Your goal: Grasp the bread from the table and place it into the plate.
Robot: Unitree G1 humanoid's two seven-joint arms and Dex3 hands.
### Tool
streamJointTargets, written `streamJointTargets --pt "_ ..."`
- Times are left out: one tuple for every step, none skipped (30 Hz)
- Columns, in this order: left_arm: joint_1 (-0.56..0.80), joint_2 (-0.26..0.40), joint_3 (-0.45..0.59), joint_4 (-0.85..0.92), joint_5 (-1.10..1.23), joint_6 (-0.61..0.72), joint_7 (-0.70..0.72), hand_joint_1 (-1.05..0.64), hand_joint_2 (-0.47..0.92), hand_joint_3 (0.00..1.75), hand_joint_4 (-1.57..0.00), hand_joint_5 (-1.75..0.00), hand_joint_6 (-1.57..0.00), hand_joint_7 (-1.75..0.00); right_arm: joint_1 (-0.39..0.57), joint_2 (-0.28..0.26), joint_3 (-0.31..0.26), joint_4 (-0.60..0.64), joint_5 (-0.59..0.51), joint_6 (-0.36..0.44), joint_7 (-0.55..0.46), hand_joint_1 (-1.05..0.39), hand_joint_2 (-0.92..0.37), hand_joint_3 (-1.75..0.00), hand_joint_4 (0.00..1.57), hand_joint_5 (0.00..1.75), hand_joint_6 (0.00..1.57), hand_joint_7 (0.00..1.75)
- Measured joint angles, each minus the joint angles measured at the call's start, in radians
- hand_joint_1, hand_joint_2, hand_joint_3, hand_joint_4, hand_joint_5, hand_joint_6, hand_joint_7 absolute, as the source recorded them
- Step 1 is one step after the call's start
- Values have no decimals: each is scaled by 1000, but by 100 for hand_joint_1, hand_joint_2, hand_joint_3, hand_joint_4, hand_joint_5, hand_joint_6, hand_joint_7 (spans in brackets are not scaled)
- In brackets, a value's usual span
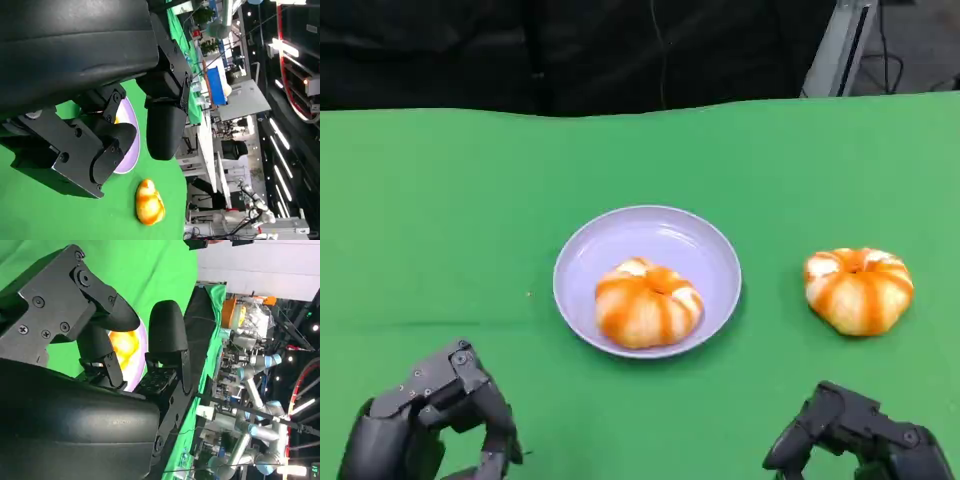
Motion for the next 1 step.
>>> streamJointTargets --pt "-9 1 2 9 -3 8 -4 8 47 134 -83 -175 -70 -171 -3 1 0 0 -2 0 0 -7 -33 -135 70 163 77 135"
